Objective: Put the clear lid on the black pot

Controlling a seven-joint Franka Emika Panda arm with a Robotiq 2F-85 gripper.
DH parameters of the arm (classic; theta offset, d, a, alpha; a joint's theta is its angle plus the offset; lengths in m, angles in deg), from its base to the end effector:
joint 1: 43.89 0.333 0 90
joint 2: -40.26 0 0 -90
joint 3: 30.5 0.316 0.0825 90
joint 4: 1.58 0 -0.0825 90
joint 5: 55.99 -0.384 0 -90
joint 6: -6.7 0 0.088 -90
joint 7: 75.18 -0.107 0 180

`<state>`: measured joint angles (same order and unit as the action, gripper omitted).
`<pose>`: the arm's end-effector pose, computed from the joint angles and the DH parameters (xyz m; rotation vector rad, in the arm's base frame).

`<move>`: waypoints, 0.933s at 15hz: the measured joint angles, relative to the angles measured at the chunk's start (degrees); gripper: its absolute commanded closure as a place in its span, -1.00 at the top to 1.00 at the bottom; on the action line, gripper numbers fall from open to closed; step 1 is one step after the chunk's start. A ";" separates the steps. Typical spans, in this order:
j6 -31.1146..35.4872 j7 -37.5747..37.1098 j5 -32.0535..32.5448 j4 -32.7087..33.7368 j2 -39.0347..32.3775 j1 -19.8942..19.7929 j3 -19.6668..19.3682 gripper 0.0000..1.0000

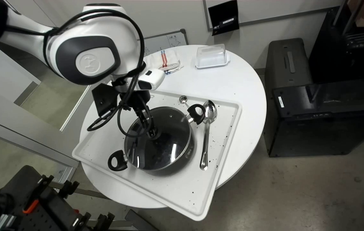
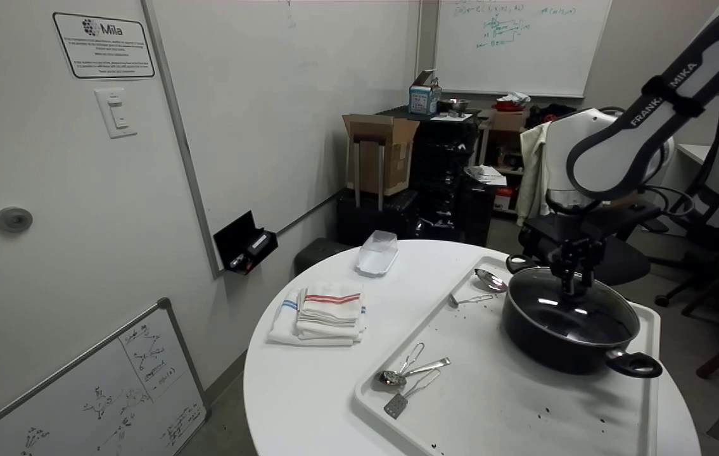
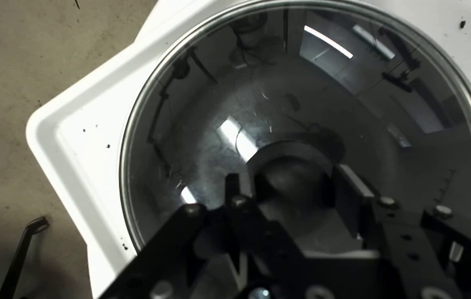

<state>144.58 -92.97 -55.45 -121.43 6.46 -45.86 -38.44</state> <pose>0.5367 -0.0978 0.1184 2.9319 -0.6910 -0.3996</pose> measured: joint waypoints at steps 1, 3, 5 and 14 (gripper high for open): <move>-0.23 0.00 0.00 0.08 -0.04 0.00 0.04 -0.51; -0.49 0.00 0.00 0.23 -0.11 -0.01 0.05 -0.51; -0.71 0.00 0.00 0.48 -0.28 -0.02 0.05 0.53; -0.74 -0.10 0.00 0.65 1.37 0.20 0.04 1.00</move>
<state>143.84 -93.07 -55.45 -120.78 7.84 -45.66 -38.40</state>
